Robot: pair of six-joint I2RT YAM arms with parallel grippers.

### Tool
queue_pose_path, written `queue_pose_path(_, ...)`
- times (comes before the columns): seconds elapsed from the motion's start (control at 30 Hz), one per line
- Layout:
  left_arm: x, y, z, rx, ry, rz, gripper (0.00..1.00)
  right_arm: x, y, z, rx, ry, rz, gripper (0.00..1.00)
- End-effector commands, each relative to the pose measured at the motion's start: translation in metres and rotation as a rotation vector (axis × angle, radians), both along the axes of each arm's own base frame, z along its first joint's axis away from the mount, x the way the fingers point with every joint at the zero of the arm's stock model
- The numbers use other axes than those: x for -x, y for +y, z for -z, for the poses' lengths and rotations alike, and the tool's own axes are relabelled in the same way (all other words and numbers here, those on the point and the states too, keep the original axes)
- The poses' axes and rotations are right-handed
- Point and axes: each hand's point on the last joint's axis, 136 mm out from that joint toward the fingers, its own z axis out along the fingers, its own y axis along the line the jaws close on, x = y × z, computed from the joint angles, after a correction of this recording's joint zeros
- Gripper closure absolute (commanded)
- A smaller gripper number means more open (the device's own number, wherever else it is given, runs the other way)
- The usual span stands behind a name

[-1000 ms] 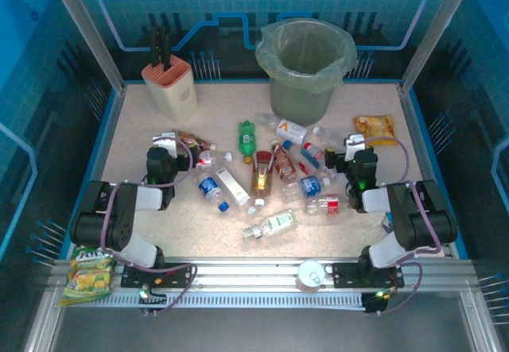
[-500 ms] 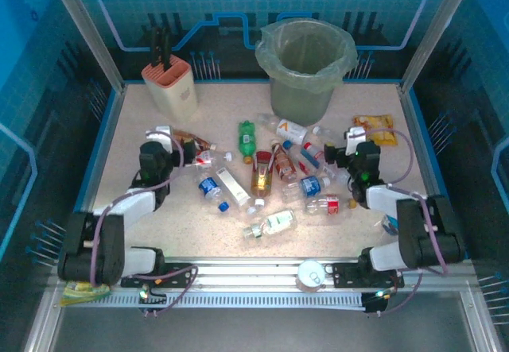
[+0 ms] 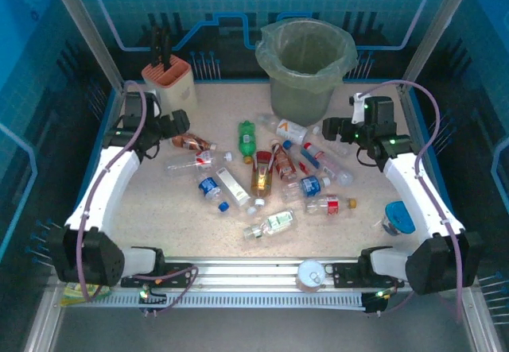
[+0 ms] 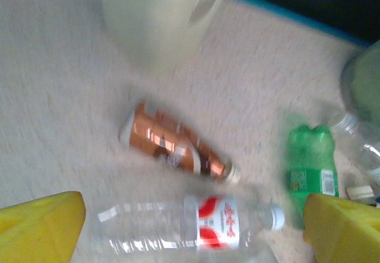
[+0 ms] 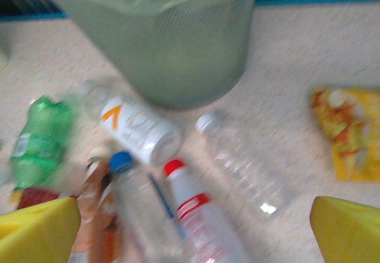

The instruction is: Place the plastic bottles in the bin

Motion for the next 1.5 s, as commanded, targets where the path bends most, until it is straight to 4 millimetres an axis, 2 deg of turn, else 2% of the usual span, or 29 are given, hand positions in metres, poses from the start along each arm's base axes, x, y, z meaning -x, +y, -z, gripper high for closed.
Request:
queue_pose_path(0.0, 0.039, -0.014, 0.047, 0.299, 0.194, -0.189, 0.07, 0.040, 0.023, 0.020, -0.080, 0.246, -0.041, 0.00)
queue_pose_path(0.23, 0.044, -0.002, 0.097, 0.688, 0.130, -0.583, 0.04, 0.054, 0.046, 0.012, -0.044, 0.295, -0.158, 0.00)
queue_pose_path(0.33, 0.040, 0.000, 0.111, 0.761, 0.125, -0.665, 0.02, 0.056, 0.050, 0.012, -0.015, 0.304, -0.191, 0.00)
queue_pose_path(0.57, 0.024, 0.002, 0.144, 0.843, 0.158, -0.780, 0.05, 0.057, 0.049, 0.022, 0.050, 0.329, -0.209, 0.00)
queue_pose_path(0.73, 0.016, 0.001, 0.167, 0.871, 0.214, -0.835, 0.10, 0.055, 0.043, 0.020, 0.090, 0.319, -0.198, 0.00)
queue_pose_path(0.9, 0.013, 0.001, 0.181, 0.875, 0.234, -0.868, 0.21, 0.057, 0.043, 0.022, 0.094, 0.327, -0.199, 0.00)
queue_pose_path(1.03, 0.013, 0.004, 0.178, 0.863, 0.225, -0.872, 0.31, 0.054, 0.046, 0.019, 0.095, 0.316, -0.212, 0.00)
queue_pose_path(1.2, 0.010, 0.005, 0.159, 0.846, 0.192, -0.841, 0.37, 0.048, 0.066, 0.002, 0.074, 0.267, -0.296, 0.00)
queue_pose_path(1.33, 0.005, 0.010, 0.126, 0.816, 0.127, -0.792, 0.38, 0.047, 0.095, -0.020, 0.058, 0.196, -0.430, 0.00)
queue_pose_path(1.47, 0.000, 0.007, 0.081, 0.796, 0.062, -0.696, 0.39, 0.046, 0.130, -0.042, 0.047, 0.121, -0.573, 0.01)
